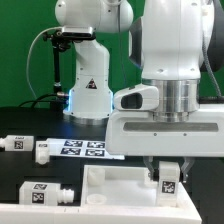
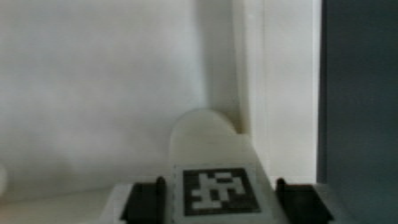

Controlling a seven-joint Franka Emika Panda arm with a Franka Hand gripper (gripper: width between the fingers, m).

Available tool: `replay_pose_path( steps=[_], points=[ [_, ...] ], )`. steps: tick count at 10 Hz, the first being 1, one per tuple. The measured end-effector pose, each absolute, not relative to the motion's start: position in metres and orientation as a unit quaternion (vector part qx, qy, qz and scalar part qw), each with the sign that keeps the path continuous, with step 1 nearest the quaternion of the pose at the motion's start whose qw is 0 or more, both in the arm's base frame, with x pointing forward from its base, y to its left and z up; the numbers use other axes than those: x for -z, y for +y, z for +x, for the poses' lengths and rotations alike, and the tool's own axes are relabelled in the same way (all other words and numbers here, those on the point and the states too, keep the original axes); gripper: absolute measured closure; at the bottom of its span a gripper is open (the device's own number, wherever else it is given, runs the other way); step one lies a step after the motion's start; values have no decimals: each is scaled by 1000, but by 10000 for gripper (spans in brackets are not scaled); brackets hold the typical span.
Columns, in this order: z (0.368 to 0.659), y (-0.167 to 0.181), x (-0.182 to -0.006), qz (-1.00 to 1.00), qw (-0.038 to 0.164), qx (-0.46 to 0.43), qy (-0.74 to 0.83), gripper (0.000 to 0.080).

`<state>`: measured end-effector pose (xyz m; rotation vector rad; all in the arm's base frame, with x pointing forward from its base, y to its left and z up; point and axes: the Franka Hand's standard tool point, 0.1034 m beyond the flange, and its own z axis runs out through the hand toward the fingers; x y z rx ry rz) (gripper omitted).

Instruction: Assemble one leg

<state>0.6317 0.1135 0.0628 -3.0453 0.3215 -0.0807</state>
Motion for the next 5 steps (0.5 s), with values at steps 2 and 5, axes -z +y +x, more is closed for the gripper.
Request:
replay_pose_path(
  steps=[2,5],
  points=[
    [632,116,-63,-974,39,24,223,514],
    [634,119,-63,-887,47,18,459,514]
  ],
)
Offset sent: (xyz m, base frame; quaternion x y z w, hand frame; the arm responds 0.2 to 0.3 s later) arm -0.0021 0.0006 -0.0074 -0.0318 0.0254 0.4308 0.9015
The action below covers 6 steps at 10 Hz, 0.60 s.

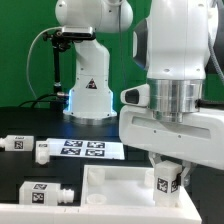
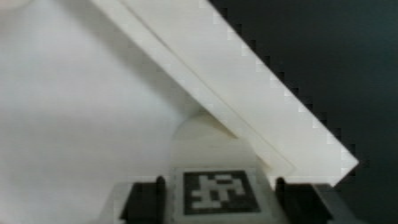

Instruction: Assemble one leg

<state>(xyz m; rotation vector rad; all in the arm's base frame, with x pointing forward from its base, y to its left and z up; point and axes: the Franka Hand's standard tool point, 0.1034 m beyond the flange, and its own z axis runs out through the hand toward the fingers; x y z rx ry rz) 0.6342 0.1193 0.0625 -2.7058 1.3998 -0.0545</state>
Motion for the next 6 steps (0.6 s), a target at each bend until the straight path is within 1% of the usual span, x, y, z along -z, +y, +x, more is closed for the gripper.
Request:
replay_pose_path(
  steps=[2,3,4,6],
  points=[
    [638,118,-63,-808,62,1,587,514],
    [638,115,-63,-798,67,-3,599,514],
    [637,116,-63,-799,67,-1,598,514],
    [637,118,-62,-756,68,-7,650,513]
  ],
)
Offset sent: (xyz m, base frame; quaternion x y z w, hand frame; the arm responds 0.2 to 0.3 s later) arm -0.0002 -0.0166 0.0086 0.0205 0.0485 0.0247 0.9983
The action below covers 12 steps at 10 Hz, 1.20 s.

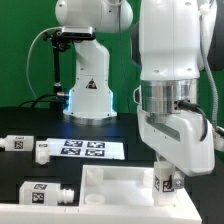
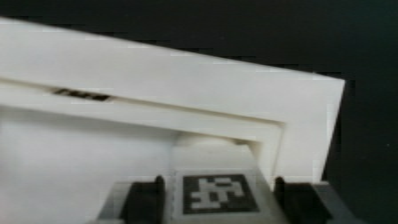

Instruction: Assemble one leg

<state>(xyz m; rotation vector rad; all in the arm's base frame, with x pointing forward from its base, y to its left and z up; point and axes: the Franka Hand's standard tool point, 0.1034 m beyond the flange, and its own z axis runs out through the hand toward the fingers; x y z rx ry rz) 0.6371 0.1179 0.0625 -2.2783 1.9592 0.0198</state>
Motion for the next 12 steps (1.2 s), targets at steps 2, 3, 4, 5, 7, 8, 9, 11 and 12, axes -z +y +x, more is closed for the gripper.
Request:
replay_pose_path(
  steps=[2,3,4,5,7,8,9,11,12],
  points=[
    [637,119,-63,-705,72,-15,705,512],
    [639,117,-63,-664,79,-25,744,512],
    [641,114,-63,-600,86,-37,794,512],
    [640,112,-62,-537,86,-42,838,512],
    [641,110,-62,-503,82,-39,859,512],
    [641,110,-62,-505,81,-37,858,512],
    [641,110,-62,-510,81,-36,856,495],
    [640,110,-62,-520,81,-35,850,303],
    [641,113,-63,-523,83,-35,848,189]
  ],
)
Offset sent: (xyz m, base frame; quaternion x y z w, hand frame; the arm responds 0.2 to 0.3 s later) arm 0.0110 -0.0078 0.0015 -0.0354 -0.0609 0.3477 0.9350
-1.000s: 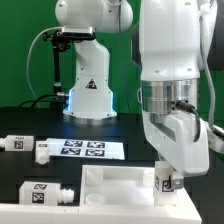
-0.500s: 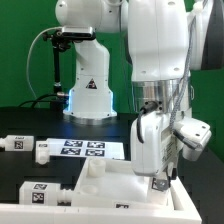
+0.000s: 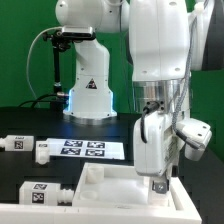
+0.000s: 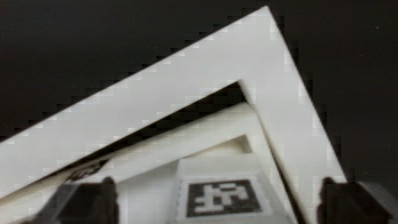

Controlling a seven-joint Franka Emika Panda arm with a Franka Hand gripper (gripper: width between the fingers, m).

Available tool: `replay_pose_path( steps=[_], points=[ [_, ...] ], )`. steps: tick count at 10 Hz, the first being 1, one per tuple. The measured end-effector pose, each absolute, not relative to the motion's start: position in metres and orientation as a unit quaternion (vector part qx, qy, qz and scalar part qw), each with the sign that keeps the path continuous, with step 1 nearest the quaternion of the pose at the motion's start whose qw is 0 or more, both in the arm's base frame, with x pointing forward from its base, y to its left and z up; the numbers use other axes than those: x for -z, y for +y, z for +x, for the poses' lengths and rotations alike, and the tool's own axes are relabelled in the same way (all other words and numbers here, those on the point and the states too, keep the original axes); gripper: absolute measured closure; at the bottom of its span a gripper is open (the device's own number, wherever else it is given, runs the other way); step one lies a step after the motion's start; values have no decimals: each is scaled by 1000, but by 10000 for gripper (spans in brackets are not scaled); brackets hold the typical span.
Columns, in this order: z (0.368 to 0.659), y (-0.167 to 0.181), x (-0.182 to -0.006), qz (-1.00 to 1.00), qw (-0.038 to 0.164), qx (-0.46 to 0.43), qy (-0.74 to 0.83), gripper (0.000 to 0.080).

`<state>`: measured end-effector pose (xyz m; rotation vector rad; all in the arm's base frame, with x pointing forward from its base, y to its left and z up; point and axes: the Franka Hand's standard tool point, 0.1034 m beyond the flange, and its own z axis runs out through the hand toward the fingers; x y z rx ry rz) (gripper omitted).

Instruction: Assemble one leg

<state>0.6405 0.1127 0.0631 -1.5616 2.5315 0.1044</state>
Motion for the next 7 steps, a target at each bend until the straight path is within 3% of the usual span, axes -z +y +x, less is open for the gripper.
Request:
replay_pose_path(
  steps=[1,4,7],
  points=[
    [641,122,-68,-530,87,-35,843,189],
    [653,133,-111,-541,116,-31,832,157],
    [655,131,-110,-542,116,-28,832,150]
  ],
)
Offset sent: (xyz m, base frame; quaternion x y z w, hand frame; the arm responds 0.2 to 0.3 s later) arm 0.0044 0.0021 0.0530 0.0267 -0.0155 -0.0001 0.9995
